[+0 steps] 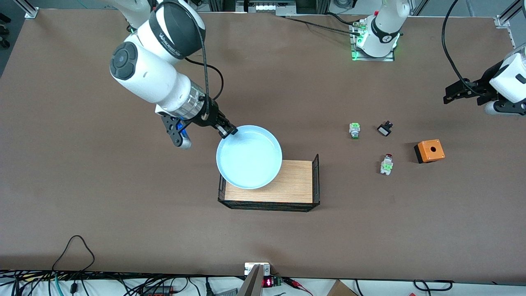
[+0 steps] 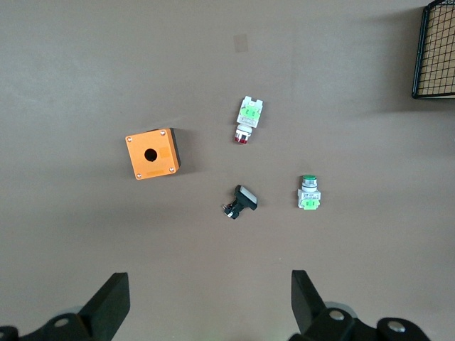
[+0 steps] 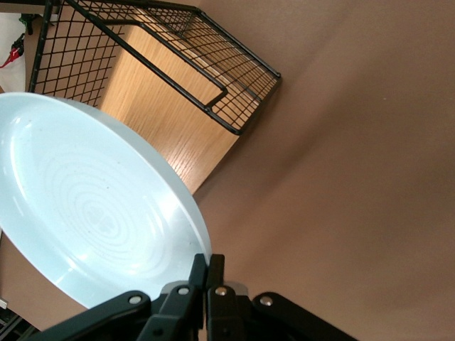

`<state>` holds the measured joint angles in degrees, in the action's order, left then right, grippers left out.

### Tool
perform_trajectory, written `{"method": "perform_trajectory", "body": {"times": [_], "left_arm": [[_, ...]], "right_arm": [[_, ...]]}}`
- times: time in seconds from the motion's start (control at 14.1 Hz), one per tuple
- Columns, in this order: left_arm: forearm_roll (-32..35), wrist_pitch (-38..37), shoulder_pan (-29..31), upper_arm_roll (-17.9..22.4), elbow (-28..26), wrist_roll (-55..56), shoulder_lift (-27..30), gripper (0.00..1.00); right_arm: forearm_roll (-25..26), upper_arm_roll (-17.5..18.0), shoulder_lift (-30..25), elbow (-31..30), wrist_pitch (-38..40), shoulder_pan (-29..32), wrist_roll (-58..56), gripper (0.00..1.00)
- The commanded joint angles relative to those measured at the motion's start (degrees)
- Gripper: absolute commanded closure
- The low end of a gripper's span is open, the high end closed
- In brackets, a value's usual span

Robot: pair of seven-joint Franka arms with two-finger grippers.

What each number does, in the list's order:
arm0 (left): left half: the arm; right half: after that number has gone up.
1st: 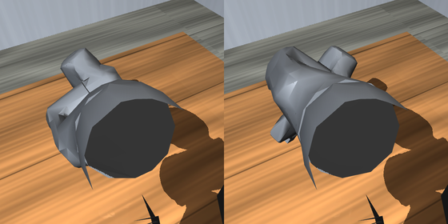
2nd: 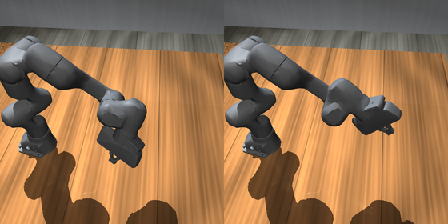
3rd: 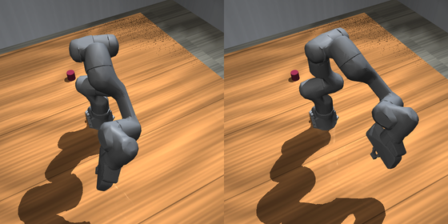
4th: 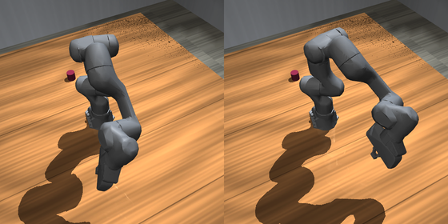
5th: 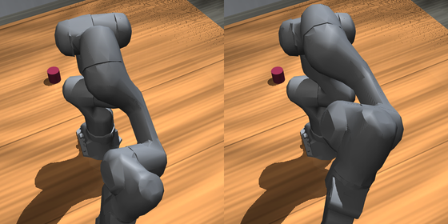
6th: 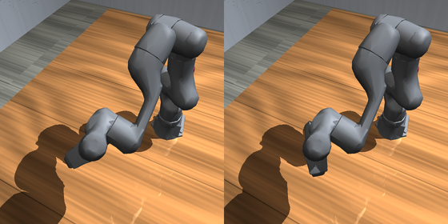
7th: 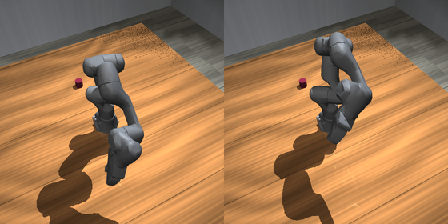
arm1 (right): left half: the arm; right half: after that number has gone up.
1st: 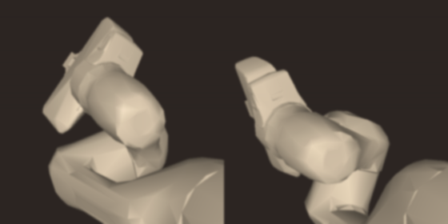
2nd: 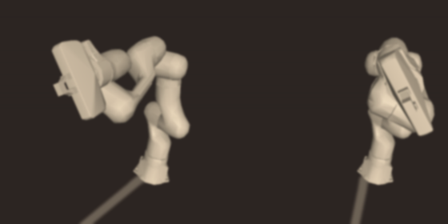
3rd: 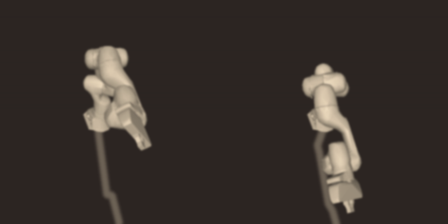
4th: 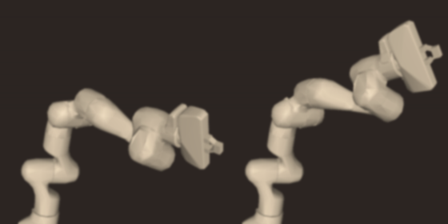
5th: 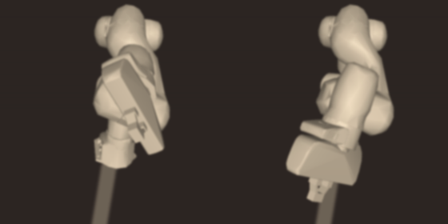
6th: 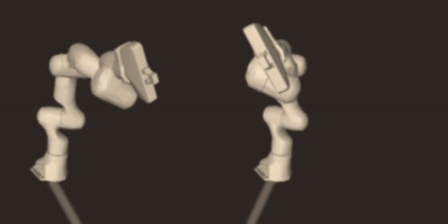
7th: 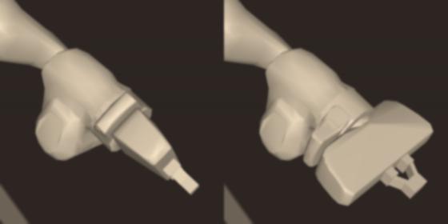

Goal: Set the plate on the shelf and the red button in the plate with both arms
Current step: 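Carry the blue plate with the right gripper over the wooden tray, then lower the plate onto the tray and open the right gripper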

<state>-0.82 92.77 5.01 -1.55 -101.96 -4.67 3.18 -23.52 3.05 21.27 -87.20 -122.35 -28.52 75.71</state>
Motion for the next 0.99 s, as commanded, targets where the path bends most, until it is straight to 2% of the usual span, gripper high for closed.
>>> {"method": "perform_trajectory", "body": {"times": [0.0,0.42,0.92], "left_arm": [[-0.7,-1.1,0.4,-0.1,1.1,-0.3,-0.5,0.0],[-0.7,-1.1,0.4,-0.1,1.1,-0.3,-0.5,0.0],[-0.7,-1.3,0.4,-0.1,1.1,-0.3,-0.5,0.0]], "right_arm": [[-0.8,-0.5,2.6,1.9,-3.5,-1.6,2.3,1.0],[-0.7,-0.7,5.7,4.4,-4.7,-4.4,4.4,1.0],[-0.2,-1.0,8.2,4.8,-4.8,-4.7,3.8,1.0]]}}
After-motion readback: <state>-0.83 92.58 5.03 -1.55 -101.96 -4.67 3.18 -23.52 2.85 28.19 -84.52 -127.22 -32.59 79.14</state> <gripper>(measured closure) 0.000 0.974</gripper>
